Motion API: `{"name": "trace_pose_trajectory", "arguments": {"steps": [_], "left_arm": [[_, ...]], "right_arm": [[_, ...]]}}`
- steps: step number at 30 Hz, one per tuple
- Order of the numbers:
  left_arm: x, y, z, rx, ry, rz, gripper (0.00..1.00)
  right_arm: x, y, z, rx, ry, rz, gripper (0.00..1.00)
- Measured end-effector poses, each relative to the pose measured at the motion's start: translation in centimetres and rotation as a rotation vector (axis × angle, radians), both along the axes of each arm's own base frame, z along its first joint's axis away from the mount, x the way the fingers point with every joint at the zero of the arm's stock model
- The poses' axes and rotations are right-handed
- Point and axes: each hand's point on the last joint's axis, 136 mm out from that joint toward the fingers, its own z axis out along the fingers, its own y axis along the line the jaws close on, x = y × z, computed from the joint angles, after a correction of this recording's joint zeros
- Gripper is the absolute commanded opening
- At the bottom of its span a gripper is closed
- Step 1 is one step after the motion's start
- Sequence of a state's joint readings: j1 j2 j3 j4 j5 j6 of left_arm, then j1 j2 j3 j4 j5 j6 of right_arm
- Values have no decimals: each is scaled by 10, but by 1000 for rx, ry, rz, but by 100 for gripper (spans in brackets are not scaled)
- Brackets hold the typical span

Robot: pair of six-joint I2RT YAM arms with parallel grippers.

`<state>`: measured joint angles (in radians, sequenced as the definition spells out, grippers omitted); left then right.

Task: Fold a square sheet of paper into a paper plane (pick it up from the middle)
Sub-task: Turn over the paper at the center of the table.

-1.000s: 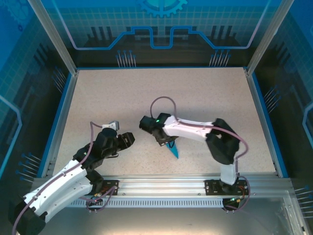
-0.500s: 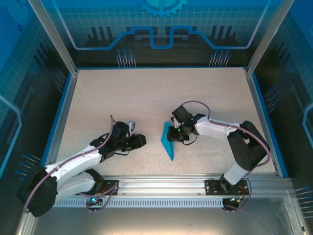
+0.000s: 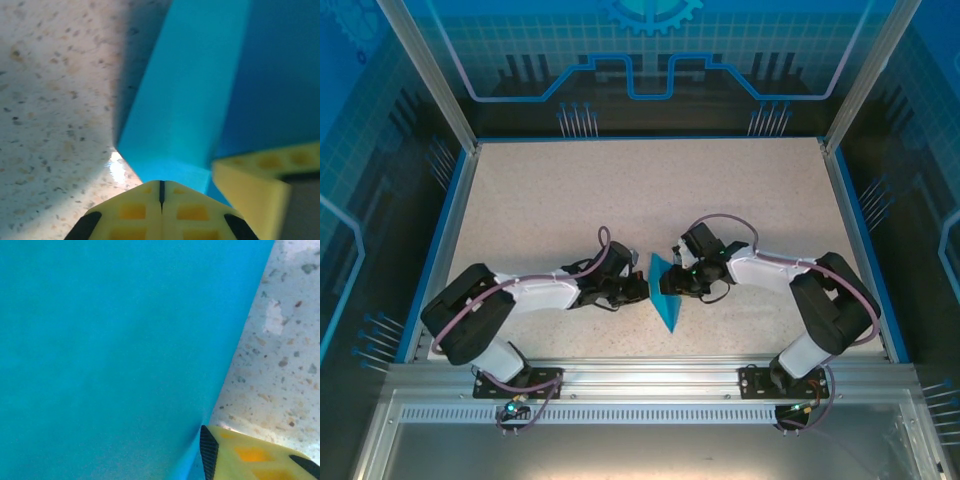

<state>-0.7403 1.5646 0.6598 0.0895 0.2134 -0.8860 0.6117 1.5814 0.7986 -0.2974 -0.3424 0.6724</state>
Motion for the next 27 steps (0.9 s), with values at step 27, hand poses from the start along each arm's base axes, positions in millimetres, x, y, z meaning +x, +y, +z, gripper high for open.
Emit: {"name": "trace_pose_trajectory", "arguments": {"steps": [27], "left_arm": [[11, 5, -15, 59, 43, 116, 0]], "right_arm": [[-4, 4, -1, -251, -81, 85, 62]]}}
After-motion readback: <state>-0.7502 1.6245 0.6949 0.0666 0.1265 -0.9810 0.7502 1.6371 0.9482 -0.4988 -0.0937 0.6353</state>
